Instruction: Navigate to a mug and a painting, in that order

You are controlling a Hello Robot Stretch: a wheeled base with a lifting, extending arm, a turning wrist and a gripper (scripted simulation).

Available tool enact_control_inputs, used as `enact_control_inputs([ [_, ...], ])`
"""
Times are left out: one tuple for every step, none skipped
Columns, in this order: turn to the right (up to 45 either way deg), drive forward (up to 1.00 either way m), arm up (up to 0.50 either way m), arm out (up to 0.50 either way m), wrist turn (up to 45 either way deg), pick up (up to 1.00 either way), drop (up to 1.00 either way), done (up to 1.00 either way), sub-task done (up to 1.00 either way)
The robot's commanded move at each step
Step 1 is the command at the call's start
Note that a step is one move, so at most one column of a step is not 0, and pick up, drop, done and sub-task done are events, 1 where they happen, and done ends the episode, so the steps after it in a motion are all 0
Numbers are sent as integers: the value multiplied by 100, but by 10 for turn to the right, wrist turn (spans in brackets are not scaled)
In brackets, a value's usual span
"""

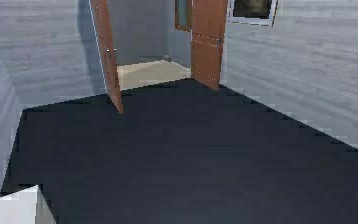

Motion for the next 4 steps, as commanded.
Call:
enact_control_inputs([
  [330, 0, 0, 0, 0, 0, 0, 0, 0],
  [0, 30, 0, 0, 0, 0, 0, 0, 0],
  [-360, 0, 0, 0, 0, 0, 0, 0, 0],
  [0, 100, 0, 0, 0, 0, 0, 0, 0],
])
